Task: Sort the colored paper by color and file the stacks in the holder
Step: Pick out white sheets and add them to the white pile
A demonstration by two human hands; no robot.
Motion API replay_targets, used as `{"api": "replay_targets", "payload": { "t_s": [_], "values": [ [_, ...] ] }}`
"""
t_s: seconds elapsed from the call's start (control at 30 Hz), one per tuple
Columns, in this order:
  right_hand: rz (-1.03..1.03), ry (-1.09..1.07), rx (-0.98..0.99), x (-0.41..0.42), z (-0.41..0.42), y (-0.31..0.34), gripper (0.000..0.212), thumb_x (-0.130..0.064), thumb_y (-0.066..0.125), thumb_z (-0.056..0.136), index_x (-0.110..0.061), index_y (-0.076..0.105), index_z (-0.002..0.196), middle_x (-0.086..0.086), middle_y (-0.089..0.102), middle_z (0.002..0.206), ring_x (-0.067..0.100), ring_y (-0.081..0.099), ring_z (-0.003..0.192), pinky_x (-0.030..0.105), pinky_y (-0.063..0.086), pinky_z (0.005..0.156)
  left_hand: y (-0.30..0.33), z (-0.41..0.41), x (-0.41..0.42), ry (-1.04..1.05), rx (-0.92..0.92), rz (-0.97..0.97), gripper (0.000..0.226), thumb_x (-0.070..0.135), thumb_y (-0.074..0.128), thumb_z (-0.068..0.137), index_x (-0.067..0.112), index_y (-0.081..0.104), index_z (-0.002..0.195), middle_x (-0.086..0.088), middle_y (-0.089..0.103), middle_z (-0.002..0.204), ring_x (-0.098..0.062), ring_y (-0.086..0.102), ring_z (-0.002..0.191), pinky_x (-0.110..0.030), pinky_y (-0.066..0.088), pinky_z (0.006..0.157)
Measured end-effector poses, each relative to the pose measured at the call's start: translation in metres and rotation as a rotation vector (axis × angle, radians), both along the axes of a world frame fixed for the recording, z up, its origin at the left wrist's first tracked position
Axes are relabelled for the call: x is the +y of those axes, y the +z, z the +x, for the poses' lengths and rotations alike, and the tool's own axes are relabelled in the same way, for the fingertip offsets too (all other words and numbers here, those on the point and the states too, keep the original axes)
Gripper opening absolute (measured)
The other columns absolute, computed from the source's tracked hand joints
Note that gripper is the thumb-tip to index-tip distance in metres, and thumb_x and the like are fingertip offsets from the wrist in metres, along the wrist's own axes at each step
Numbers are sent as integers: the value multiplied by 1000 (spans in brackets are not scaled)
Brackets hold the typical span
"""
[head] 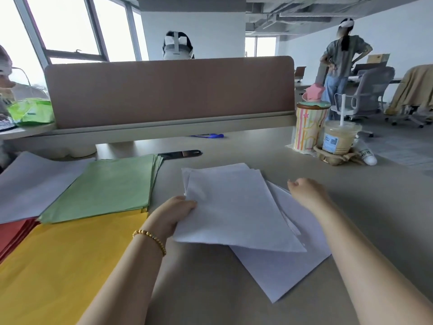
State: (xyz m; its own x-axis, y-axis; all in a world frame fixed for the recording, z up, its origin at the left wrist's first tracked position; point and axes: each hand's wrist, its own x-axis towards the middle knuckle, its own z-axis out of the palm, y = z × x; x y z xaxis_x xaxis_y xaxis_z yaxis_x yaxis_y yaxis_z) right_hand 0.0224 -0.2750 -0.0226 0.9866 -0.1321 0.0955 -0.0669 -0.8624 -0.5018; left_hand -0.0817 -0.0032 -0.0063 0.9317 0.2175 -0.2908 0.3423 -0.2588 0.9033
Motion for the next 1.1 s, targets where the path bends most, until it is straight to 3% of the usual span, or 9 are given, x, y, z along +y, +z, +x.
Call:
{"api": "replay_targets", "payload": {
  "t_s": [0.13,0.3,0.43,0.57,0.67,0.83,0.97,1.03,1.1],
  "values": [
    [125,42,132,7,-2,6,41,-37,35,98,-2,57,104,21,56,108,31,54,100,28,34,76,-2,4,-4,-12,-8,158,29,10,42,95,2,51,121,-20,62,109,-33,63,94,-37,53,77],
    [224,111,201,19,-12,10,38,-29,46,93,-14,30,62,2,30,61,18,29,55,29,19,53,-4,9,-12,58,-60,272,29,12,40,94,2,55,116,-22,63,110,-36,62,98,-38,50,82],
    [496,198,256,26,-15,10,27,-29,56,91,-6,57,104,9,58,95,26,58,89,30,41,79,1,6,-18,102,-80,160,29,18,56,78,-1,62,100,-21,64,102,-35,61,92,-34,46,77],
    [579,157,295,32,-20,5,34,-16,47,93,3,55,120,15,62,108,24,54,91,30,39,81,2,14,-16,177,-109,25,29,7,59,85,-8,61,109,-17,57,94,-29,54,82,-32,41,74],
    [679,198,337,30,-25,12,51,-37,44,98,-9,41,140,8,43,143,24,41,132,34,30,106,2,12,-18,174,-106,-55,18,1,48,91,-3,58,106,-18,59,87,-32,57,75,-36,48,73],
    [722,287,246,36,-32,11,34,-19,54,95,-5,52,126,7,56,130,20,54,105,27,39,87,-6,12,-13,19,-82,184,27,14,52,87,3,54,112,-20,61,113,-36,61,100,-43,52,89],
    [996,228,118,37,-28,16,44,-35,51,94,-10,52,130,-1,55,129,13,50,121,22,31,95,-8,14,-2,231,-251,-215,91,25,74,79,12,15,147,-11,47,133,-31,60,108,-43,53,88],
    [1043,264,106,37,-29,19,44,-42,50,93,-17,52,130,-8,56,121,9,52,111,22,34,93,-6,10,3,145,-246,-425,68,27,68,84,8,34,140,-11,60,119,-24,68,90,-36,58,73],
    [971,279,135,41,-32,14,38,-37,54,93,-15,58,123,-1,62,117,14,57,101,24,43,84,-5,3,-6,35,-206,-367,34,24,62,89,4,59,116,-13,69,99,-22,68,75,-32,58,69]
  ]
}}
